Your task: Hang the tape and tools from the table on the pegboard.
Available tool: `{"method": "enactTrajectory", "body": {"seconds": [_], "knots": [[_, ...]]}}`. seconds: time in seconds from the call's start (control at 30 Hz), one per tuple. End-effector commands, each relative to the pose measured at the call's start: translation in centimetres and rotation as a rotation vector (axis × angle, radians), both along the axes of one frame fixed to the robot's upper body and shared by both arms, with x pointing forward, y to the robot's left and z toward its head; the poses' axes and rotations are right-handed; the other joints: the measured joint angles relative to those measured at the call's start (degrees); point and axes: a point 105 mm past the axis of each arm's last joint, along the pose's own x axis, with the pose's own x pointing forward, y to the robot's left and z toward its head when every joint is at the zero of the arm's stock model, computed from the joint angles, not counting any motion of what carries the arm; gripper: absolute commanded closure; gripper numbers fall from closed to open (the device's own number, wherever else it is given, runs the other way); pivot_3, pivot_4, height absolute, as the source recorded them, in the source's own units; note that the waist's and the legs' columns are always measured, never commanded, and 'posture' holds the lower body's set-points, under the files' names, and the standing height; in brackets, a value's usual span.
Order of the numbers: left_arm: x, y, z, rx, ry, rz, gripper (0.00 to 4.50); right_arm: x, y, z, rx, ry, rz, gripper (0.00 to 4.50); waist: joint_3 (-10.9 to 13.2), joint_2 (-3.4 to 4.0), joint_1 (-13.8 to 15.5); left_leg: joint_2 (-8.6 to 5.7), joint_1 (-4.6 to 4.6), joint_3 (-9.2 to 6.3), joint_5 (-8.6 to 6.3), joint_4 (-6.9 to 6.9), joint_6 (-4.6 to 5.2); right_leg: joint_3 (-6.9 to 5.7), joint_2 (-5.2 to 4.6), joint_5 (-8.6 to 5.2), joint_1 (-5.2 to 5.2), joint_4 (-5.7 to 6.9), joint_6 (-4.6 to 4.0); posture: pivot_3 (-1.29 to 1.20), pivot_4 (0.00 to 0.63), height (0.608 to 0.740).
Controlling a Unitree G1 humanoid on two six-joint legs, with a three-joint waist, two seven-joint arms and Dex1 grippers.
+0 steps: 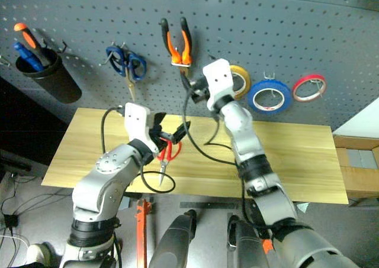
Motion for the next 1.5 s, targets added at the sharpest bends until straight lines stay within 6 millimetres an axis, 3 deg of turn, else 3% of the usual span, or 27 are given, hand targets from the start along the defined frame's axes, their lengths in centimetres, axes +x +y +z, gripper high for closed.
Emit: {"method": "enactTrajectory", "body": {"seconds": [0.03, 0.13, 0.3, 0.4, 0.6, 0.9, 1.03, 1.2, 1.43, 1.5], "knots": [[-0.3, 0.9, -0.2, 0.056, -0.014, 0.044, 0.0, -3.6, 0.6, 0.6, -0.007, -0.007, 0.136, 0.02, 0.0, 0.0, -0.56, 0.0, 0.0, -0.01, 0.0, -0.04, 0.0, -0.01, -0.01, 0.0, -0.01, 0.0, 0.0, 0.26, 0.362, 0.74], [-0.2, 2.7, -1.9, 0.113, 0.042, 0.15, 0.0, -6.3, 0.3, -2.6, -0.077, 0.079, 0.226, 0.02, -0.01, -0.02, -1.23, 0.01, 0.08, -0.04, 0.01, -0.27, -0.01, -0.05, -0.02, -0.04, -0.01, -0.03, -0.04, 0.26, 0.367, 0.74], [-1.3, 6.1, -6.4, 0.209, 0.233, 0.354, 0.0, -11.4, -0.3, -11.1, -0.311, 0.287, 0.446, 0.02, 0.09, 0.01, -1.73, 0.0, 0.19, -0.02, 0.0, -0.34, -0.02, -0.02, -0.04, -0.34, 0.02, -0.01, 0.04, 0.25, 0.38, 0.74], [-2.5, 7.1, -8.3, 0.207, 0.327, 0.392, 0.0, -12.5, -1.2, -13.5, -0.371, 0.343, 0.494, 0.02, 0.33, -0.04, -2.23, -0.01, 0.2, 0.0, 0.0, -0.3, -0.02, 0.0, -0.06, -0.35, 0.02, 0.01, 0.06, 0.26, 0.387, 0.74], [-4.2, 8.4, -10.8, 0.201, 0.457, 0.418, 0.0, -13.2, -0.6, -13.6, -0.387, 0.333, 0.555, 0.02, 0.55, -0.02, -2.75, 0.17, 0.24, -0.06, 0.14, -0.35, -0.23, -0.3, -0.02, -0.37, 0.02, 0.05, 0.03, 0.25, 0.396, 0.74], [-4.6, 7.8, -12.9, 0.196, 0.551, 0.339, 0.0, -14.2, 0.8, -13.2, -0.395, 0.294, 0.635, 0.02, 0.7, -0.03, -2.75, -0.01, 0.17, 0.0, 0.11, -0.41, -0.28, -0.27, -0.22, -0.47, 0.01, -0.04, 0.09, 0.24, 0.398, 0.74], [-4.1, 7.2, -12.9, 0.253, 0.533, 0.256, 0.0, -14.4, 0.6, -13.4, -0.404, 0.3, 0.65, 0.02, 0.74, -0.02, -2.74, -0.03, 0.17, -0.01, 0.11, -0.4, -0.28, -0.27, -0.24, -0.47, 0.01, -0.02, 0.1, 0.24, 0.399, 0.74], [-3.5, 6.4, -12.9, 0.254, 0.532, 0.217, 0.0, -13.8, -0.5, -15.0, -0.458, 0.339, 0.62, 0.02, 0.87, -0.04, -2.72, -0.02, 0.17, -0.02, 0.11, -0.41, -0.28, -0.28, -0.24, -0.47, 0.01, -0.04, 0.09, 0.23, 0.399, 0.74], [-3.3, 5.9, -13.3, 0.264, 0.553, 0.186, 0.0, -12.8, -1.0, -15.2, -0.442, 0.352, 0.576, 0.02, 1.14, -0.02, -2.78, -0.01, 0.17, -0.01, 0.11, -0.43, -0.29, -0.27, -0.24, -0.47, 0.01, -0.04, 0.09, 0.23, 0.395, 0.74], [-3.1, 6.3, -13.1, 0.271, 0.548, 0.207, 0.37, -12.7, -1.1, -15.5, -0.444, 0.356, 0.57, 0.0, 1.15, -0.02, -2.79, -0.01, 0.17, -0.01, 0.11, -0.42, -0.29, -0.28, -0.24, -0.47, 0.01, -0.02, 0.1, 0.23, 0.393, 0.74]]}}
